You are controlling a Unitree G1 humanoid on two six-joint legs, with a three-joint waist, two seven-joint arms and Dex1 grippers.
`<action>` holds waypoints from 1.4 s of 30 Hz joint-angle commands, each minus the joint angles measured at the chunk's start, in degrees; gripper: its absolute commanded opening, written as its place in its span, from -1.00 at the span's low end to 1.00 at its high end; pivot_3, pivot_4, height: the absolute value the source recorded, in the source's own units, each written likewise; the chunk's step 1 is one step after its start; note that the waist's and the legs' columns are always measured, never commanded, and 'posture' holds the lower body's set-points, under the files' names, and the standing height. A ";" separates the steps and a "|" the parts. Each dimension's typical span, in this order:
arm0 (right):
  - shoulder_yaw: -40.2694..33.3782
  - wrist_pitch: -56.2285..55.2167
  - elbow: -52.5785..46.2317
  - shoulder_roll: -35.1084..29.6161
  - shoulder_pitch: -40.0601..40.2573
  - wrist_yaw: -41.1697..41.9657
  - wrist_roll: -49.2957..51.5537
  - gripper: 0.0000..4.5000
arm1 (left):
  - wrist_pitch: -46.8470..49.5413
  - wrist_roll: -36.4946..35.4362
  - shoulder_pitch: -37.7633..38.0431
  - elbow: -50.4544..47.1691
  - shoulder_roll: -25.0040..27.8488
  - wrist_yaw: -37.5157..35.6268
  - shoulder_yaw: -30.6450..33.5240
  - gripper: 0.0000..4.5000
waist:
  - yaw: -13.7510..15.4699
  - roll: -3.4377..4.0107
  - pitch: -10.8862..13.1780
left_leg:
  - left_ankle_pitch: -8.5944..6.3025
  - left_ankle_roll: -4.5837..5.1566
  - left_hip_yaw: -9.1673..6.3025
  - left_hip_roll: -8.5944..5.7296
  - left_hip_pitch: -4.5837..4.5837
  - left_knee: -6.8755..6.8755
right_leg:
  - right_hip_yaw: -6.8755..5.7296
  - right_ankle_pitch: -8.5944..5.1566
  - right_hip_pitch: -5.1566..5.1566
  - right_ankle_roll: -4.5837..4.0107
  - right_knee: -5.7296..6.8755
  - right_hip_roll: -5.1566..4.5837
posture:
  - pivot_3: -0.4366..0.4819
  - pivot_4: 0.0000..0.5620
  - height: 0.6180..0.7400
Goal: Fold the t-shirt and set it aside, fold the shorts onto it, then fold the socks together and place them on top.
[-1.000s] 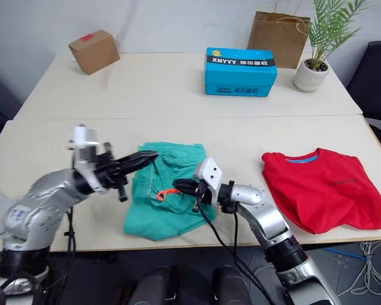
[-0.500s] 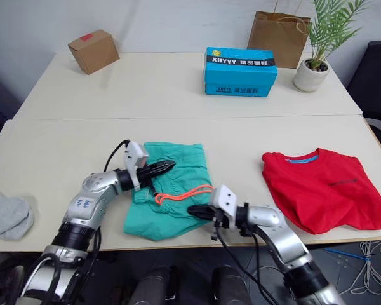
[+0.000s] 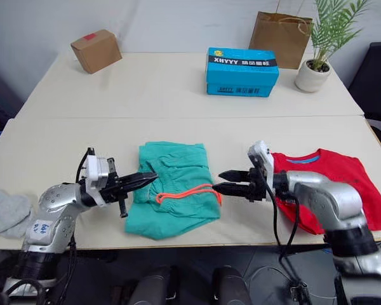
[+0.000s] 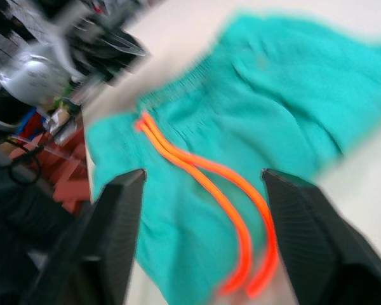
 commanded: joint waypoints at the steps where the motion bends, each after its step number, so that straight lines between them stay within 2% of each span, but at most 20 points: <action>1: 3.43 8.51 8.38 2.77 -7.12 0.13 -1.96 0.87 | -0.02 -0.93 1.64 -4.49 0.12 1.16 1.12 -1.00 | 0.01 0.00 0.00 | 0.01 -0.02 -0.01 0.01 0.01 0.00 | -0.02 0.00 0.00 0.00 0.02 0.01 | -0.05 -0.47 1.00; 2: 3.95 10.03 11.64 4.83 -9.51 -0.21 -2.53 0.99 | -0.06 -0.68 2.33 -4.95 -0.06 1.69 1.24 -1.00 | -0.06 0.01 0.00 | 0.03 -0.04 -0.01 0.03 0.01 -0.01 | -0.04 0.00 0.00 0.00 0.03 0.03 | -0.05 -0.47 1.00; 6: 7.50 16.13 22.04 11.36 -17.13 -0.82 -6.19 0.99 | 0.20 -0.48 4.55 -6.82 -0.20 3.28 1.66 -1.00 | -0.55 0.03 0.01 | 0.13 -0.20 0.03 0.04 -0.05 0.00 | -0.03 0.00 -0.07 0.00 0.09 0.05 | -0.05 -0.47 1.00; 9: 6.43 18.20 27.44 16.11 -20.90 -2.28 -7.39 0.99 | 0.59 -0.61 5.92 -8.06 0.25 3.95 1.96 -1.00 | -0.91 -0.01 -0.01 | 0.12 -0.18 0.04 0.05 -0.05 0.01 | -0.02 0.00 -0.08 0.00 0.12 0.04 | -0.05 -0.47 1.00; 12: 6.51 19.72 28.64 19.80 -23.03 -1.50 -7.78 0.99 | 1.17 -0.76 7.28 -9.21 0.63 4.76 2.65 -1.00 | -1.55 -0.01 -0.01 | 0.11 -0.17 0.05 0.05 -0.04 -0.01 | 0.01 0.00 -0.09 0.00 0.15 0.04 | -0.05 -0.47 1.00; 16: 4.36 20.58 28.58 22.65 -22.91 -2.70 -8.37 0.59 | 1.40 -0.78 7.78 -9.13 0.53 5.92 3.70 -1.00 | -1.51 0.00 0.00 | 0.11 -0.17 0.05 0.06 -0.05 -0.09 | 0.00 0.00 -0.19 0.00 0.23 0.05 | -0.05 -0.47 1.00; 21: -0.17 21.95 25.38 23.13 -21.21 -3.60 -6.85 -0.16 | 1.39 -0.93 8.29 -7.88 0.45 5.62 4.19 -1.00 | -1.30 0.02 0.01 | 0.12 -0.18 0.06 0.03 -0.11 -0.06 | 0.01 0.00 -0.19 0.00 0.23 0.03 | -0.05 -0.47 1.00; 25: -3.94 28.10 13.63 16.90 -17.61 0.53 -0.72 -0.78 | 3.66 -3.40 9.92 -9.07 -0.03 4.48 3.73 -1.00 | -1.08 0.05 0.02 | 0.07 -0.11 0.04 0.01 -0.17 -0.08 | 0.00 0.01 -0.19 0.02 0.22 0.00 | -0.05 -0.47 1.00; 27: -6.18 31.31 8.69 13.36 -16.50 1.88 2.65 -0.98 | 3.14 -3.79 9.44 -9.33 -1.07 4.93 3.87 -1.00 | -1.06 0.10 0.06 | 0.02 -0.02 0.03 -0.01 -0.24 -0.06 | 0.00 0.02 -0.19 0.05 0.18 -0.01 | -0.05 -0.47 1.00; 31: -10.76 36.93 -0.71 2.38 -15.12 5.90 9.26 -0.98 | 8.40 -9.80 5.83 -12.28 -3.07 7.18 4.26 -1.00 | -1.02 0.12 0.07 | -0.05 0.11 0.02 0.00 -0.24 -0.04 | -0.01 0.04 -0.19 0.08 -0.02 -0.02 | -0.05 -0.47 1.00; 35: -13.02 34.92 -5.49 -11.67 -12.67 13.14 11.83 -0.98 | 14.59 -14.97 5.01 -16.92 -1.67 5.86 2.65 -1.00 | -0.85 0.15 0.10 | -0.06 0.11 0.01 -0.02 -0.23 -0.08 | -0.01 0.04 -0.16 0.08 -0.11 0.00 | -0.05 -0.47 1.00; 36: -12.86 34.08 -5.89 -14.31 -12.08 14.47 11.87 -0.98 | 15.52 -15.73 5.01 -17.57 -1.49 5.89 2.58 -1.00 | -0.75 0.16 0.10 | -0.06 0.10 0.01 -0.02 -0.23 -0.07 | -0.01 0.04 -0.15 0.08 -0.13 0.00 | -0.05 -0.47 1.00; 39: -11.23 28.35 -5.07 -28.25 -8.67 22.76 8.37 -0.98 | 16.04 -15.03 3.90 -17.17 -2.00 5.78 0.97 -1.00 | -0.58 0.26 0.17 | -0.05 0.09 0.05 -0.02 -0.17 -0.08 | 0.00 0.04 -0.07 0.08 -0.24 0.04 | -0.05 -0.47 1.00; 42: -8.29 18.51 0.24 -39.60 -5.61 31.32 1.63 -0.98 | 15.15 -13.56 2.02 -14.79 -3.08 5.31 -0.70 -1.00 | 0.09 0.49 0.30 | -0.04 0.11 0.17 -0.03 -0.16 -0.01 | 0.06 0.04 -0.07 0.08 -0.28 0.05 | -0.05 -0.47 1.00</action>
